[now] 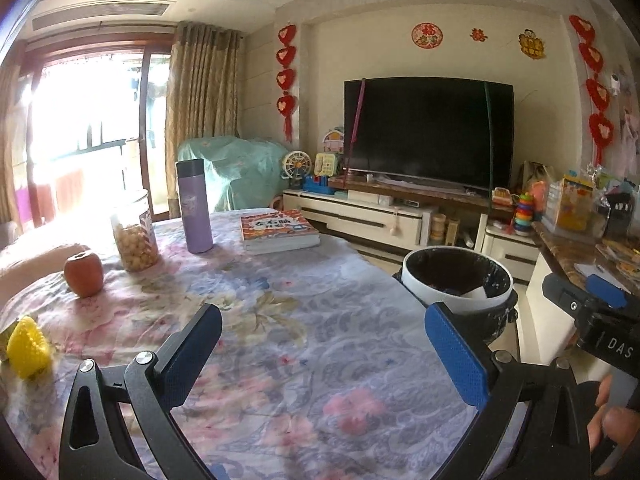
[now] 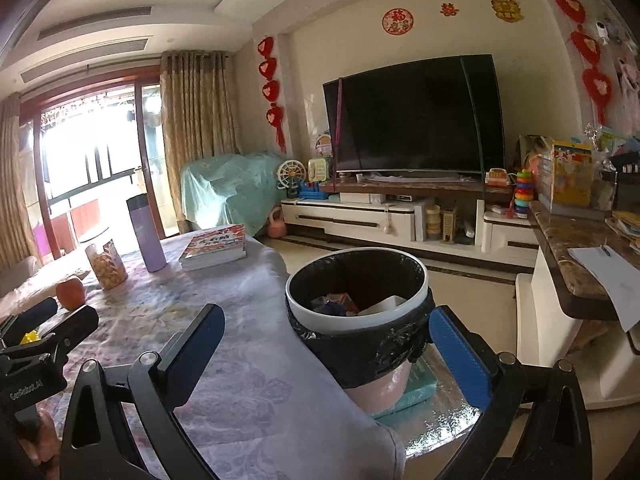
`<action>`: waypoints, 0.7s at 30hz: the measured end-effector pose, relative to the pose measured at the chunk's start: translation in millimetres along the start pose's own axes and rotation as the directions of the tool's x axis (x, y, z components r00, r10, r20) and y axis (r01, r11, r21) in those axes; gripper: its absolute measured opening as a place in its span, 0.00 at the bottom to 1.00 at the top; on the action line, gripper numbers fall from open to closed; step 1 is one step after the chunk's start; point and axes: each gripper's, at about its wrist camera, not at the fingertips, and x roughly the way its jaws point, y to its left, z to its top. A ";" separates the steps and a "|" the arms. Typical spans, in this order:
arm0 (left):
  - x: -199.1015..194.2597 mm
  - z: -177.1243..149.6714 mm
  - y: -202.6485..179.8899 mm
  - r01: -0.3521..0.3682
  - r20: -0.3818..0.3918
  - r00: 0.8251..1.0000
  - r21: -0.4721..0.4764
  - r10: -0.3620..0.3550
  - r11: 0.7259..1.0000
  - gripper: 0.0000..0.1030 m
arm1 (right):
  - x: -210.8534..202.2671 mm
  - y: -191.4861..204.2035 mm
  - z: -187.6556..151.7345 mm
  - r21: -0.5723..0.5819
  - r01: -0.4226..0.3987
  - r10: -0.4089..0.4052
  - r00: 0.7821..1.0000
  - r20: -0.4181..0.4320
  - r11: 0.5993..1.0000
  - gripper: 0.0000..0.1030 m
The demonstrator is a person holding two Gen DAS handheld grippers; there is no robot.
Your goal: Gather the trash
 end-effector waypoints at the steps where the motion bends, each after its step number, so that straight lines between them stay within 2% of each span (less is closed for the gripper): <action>1: -0.6 0.2 -0.3 -0.001 0.002 1.000 0.001 0.001 1.000 0.99 | 0.0 -0.5 0.3 0.001 -0.003 0.003 1.000 0.002 1.000 1.00; 21: -1.5 -5.8 6.1 -0.001 0.033 0.999 0.017 0.001 1.000 0.99 | -8.6 6.0 0.5 -0.006 -0.026 0.026 0.999 0.034 1.000 1.00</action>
